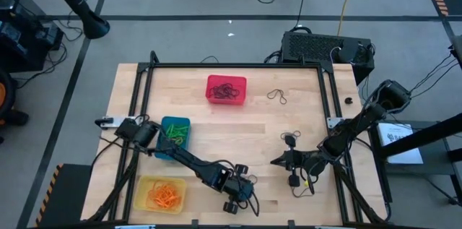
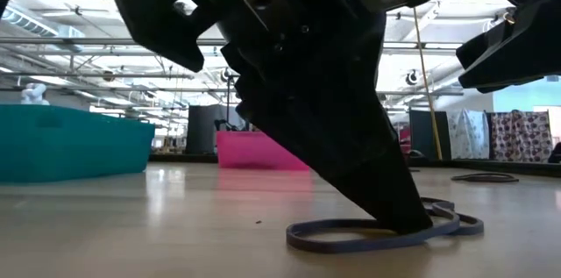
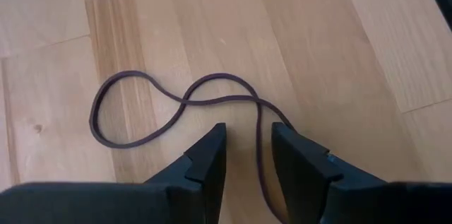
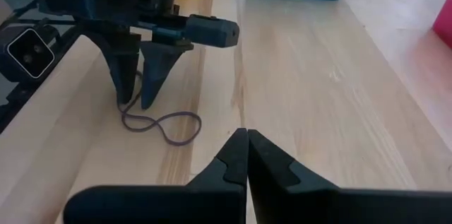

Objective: Sort rubber bands into baskets

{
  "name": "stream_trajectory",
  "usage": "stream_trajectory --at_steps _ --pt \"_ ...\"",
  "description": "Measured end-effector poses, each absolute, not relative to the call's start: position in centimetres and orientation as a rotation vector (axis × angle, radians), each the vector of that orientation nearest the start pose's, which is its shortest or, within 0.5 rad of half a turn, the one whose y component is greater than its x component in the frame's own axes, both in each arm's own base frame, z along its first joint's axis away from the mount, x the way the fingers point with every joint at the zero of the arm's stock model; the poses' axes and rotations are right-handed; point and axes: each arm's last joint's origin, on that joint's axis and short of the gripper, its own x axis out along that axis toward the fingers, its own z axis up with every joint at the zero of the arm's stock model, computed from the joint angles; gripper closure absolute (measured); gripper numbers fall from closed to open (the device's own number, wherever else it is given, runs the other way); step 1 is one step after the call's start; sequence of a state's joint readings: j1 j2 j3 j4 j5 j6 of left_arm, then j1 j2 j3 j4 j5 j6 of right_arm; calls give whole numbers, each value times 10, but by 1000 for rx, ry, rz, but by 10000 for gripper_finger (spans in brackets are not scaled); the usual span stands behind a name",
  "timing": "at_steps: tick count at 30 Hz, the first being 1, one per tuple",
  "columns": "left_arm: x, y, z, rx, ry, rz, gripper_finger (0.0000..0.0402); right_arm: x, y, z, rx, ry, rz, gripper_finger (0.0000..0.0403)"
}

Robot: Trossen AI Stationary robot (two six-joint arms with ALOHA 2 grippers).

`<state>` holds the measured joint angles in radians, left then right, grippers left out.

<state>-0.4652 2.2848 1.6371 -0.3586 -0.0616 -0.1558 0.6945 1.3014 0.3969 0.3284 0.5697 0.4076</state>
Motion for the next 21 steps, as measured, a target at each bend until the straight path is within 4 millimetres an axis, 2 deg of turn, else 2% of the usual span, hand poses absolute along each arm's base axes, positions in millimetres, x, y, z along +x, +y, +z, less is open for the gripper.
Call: stream_trajectory --at_steps 3,8,13,16,18,21 --pt "426 -212 121 129 1003 -294 303 183 132 152 59 478 24 403" --pt "429 -209 123 151 1002 -301 387 183 132 152 59 478 24 403" --pt "431 -211 134 203 978 -331 397 183 132 152 54 484 23 403" --pt "431 -208 157 261 940 -307 398 183 132 151 45 490 22 403" --pt "428 -204 181 320 906 -234 399 183 132 151 36 492 23 403" --pt "423 -190 205 395 890 -104 399 182 131 150 11 497 27 403"
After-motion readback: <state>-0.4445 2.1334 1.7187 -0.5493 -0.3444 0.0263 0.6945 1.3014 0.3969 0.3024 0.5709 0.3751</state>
